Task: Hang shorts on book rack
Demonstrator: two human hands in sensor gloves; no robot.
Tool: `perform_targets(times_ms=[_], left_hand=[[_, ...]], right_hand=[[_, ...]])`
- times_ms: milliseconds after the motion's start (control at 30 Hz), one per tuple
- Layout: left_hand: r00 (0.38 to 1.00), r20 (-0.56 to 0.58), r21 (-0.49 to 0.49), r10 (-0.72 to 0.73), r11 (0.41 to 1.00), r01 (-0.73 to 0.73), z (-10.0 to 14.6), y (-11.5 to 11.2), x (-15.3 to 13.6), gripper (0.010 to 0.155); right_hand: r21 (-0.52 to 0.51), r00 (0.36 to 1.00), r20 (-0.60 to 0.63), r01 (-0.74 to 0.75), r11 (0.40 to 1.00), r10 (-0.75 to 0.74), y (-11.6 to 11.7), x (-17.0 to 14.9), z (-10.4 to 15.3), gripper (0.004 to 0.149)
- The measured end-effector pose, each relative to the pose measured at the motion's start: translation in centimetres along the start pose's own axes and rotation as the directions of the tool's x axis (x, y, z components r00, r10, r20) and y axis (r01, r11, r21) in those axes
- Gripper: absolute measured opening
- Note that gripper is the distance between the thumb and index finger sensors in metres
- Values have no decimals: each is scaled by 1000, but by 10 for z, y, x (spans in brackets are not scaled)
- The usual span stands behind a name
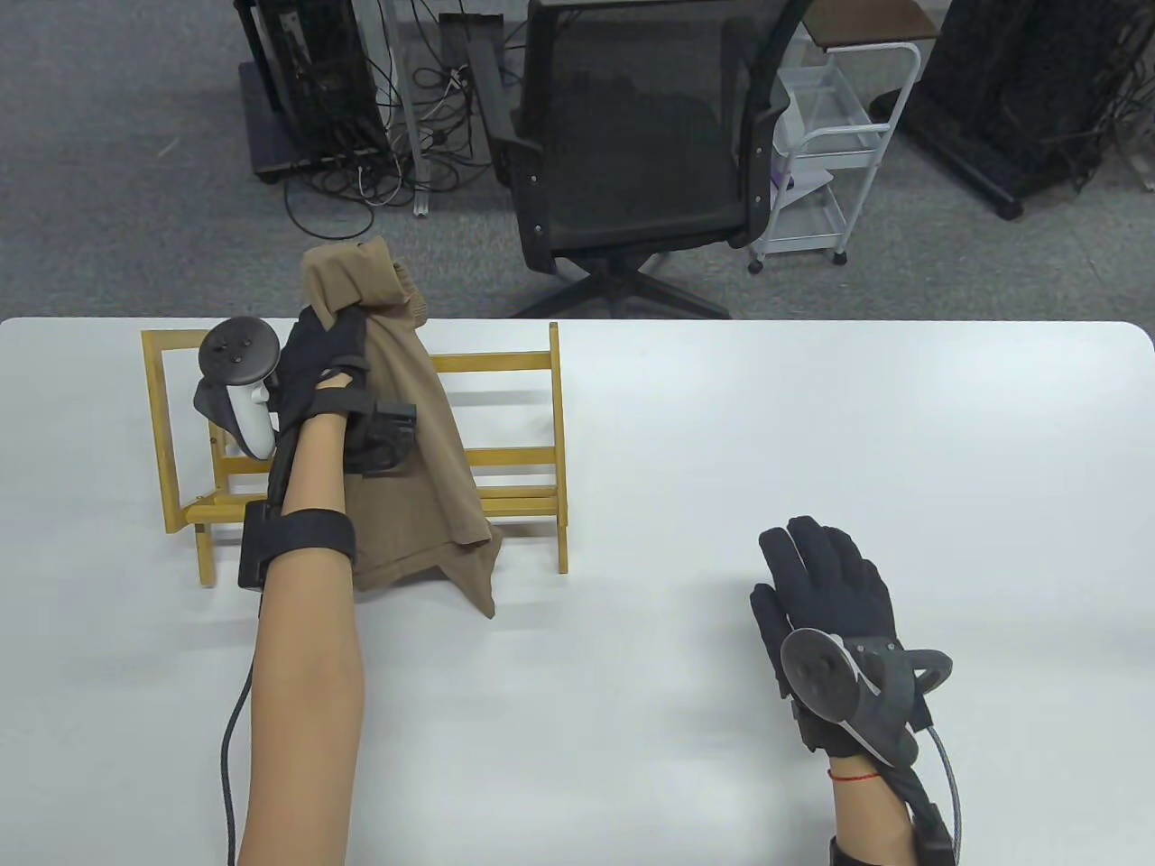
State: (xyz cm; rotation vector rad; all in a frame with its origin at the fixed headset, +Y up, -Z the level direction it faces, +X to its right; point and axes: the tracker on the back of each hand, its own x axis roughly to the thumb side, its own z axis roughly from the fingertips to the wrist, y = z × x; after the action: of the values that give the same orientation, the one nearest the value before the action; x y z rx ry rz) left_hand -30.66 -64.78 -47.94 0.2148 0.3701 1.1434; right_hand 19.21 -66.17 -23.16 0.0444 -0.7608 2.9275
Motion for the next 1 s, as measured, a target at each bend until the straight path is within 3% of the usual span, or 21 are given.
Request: perform_targets(times_ms=[567, 1000], left_hand=[[990, -116, -7, -79, 997, 79, -17, -11, -11, 53], [997, -58, 5, -55, 998, 55, -16, -3, 2, 67]], right_hand=[[4, 1000, -5, -10, 1000, 10, 1, -1, 0, 57], [4, 1000, -5, -10, 1000, 10, 1, -3, -1, 57]])
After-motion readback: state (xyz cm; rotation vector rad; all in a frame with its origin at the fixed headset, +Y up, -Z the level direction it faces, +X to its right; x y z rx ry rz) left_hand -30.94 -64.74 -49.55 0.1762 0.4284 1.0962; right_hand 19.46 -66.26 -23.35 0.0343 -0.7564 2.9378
